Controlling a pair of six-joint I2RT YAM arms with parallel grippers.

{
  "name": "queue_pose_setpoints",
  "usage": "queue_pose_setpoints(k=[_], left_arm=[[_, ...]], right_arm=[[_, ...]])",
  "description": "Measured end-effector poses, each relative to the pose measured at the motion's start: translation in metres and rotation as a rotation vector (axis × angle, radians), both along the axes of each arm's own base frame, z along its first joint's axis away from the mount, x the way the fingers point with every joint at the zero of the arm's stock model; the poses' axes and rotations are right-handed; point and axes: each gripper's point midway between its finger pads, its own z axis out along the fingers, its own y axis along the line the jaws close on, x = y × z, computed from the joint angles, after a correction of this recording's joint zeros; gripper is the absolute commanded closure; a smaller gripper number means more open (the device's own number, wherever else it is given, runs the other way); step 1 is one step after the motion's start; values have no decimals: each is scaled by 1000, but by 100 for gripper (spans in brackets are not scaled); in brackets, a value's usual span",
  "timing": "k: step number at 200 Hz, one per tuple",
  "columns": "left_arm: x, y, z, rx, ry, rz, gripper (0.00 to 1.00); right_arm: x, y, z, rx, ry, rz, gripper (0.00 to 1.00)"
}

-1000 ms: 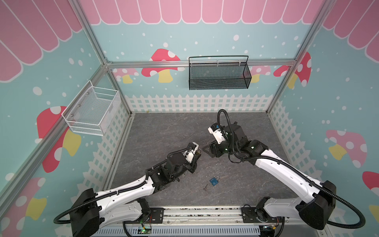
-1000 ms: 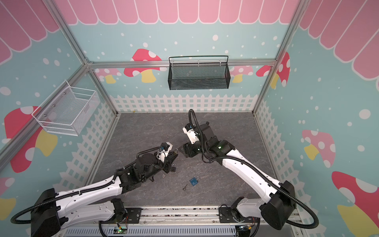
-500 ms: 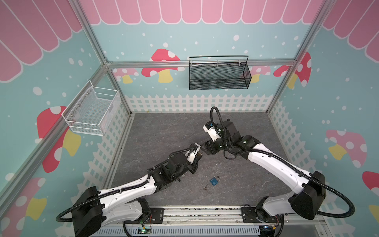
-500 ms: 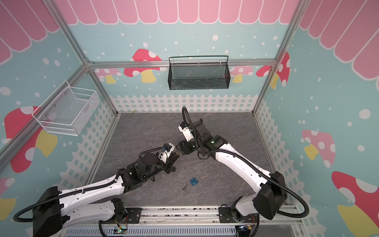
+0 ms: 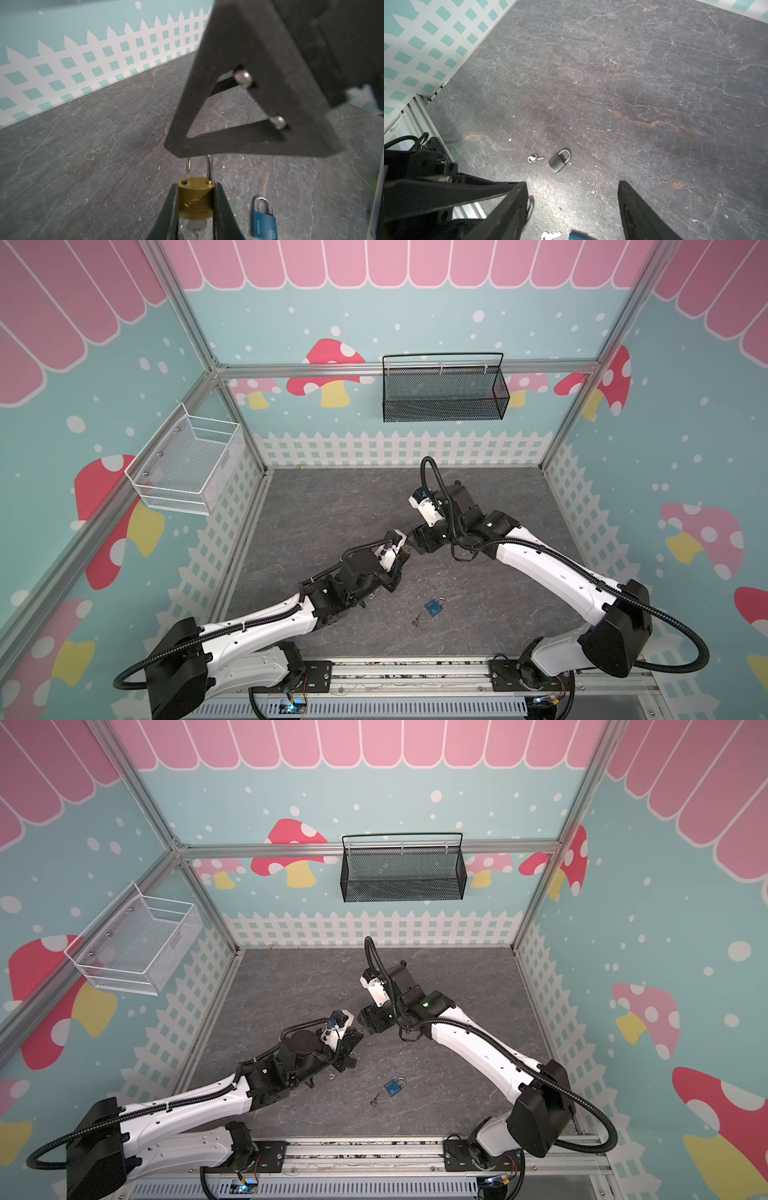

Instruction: Unlock with the key

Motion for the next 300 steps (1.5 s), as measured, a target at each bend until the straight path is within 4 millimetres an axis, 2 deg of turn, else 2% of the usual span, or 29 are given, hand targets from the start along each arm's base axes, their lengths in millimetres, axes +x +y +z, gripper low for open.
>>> queue_pose_setpoints(k=[70, 115, 201, 257, 300], left_arm=[[-1, 0, 3, 3, -14, -12, 100], [-2, 0, 7, -5, -22, -14, 100], [-1, 2, 8, -4, -27, -1, 100], [9, 9, -1, 13, 5, 81, 100], [34, 15, -6, 18, 119, 253, 100]], right_arm=[[-1, -3, -2, -20, 4, 27, 26], [5, -11, -2, -4, 20, 18, 26], [-5, -15, -10, 9, 57, 36, 25], [1, -46, -12, 13, 48, -64, 25], [8, -77, -16, 52, 30, -193, 25]])
